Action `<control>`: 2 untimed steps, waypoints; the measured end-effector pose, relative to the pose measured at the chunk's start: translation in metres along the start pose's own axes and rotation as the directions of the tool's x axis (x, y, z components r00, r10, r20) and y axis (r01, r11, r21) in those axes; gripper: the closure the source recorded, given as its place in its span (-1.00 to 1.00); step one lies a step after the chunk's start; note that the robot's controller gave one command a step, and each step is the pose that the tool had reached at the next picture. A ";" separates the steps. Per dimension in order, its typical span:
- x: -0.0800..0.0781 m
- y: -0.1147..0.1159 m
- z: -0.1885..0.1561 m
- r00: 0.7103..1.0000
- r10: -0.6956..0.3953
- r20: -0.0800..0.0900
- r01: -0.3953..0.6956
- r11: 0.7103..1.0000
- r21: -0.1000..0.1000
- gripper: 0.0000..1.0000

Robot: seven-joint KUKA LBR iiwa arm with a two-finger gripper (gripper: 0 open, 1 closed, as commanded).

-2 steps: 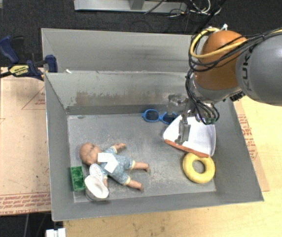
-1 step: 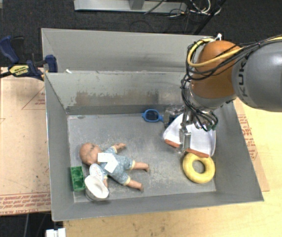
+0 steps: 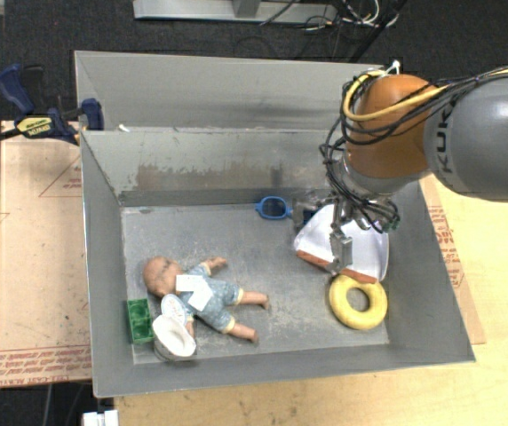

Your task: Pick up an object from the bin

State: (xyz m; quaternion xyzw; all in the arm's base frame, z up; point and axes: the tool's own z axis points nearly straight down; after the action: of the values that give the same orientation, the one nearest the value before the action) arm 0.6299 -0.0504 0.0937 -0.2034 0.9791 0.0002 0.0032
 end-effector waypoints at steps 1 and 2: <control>0.011 -0.030 0.004 0.983 0.181 0.000 -0.181 0.983 -0.002 -1.00; 0.022 -0.056 0.002 0.934 0.356 -0.001 -0.356 0.934 -0.001 -1.00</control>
Offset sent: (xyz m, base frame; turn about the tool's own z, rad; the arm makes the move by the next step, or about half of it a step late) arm 0.0069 -0.0241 0.0125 -0.7253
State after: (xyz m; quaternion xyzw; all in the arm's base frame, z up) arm 0.6323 -0.1105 0.0917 -0.0228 0.9997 0.0012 0.0027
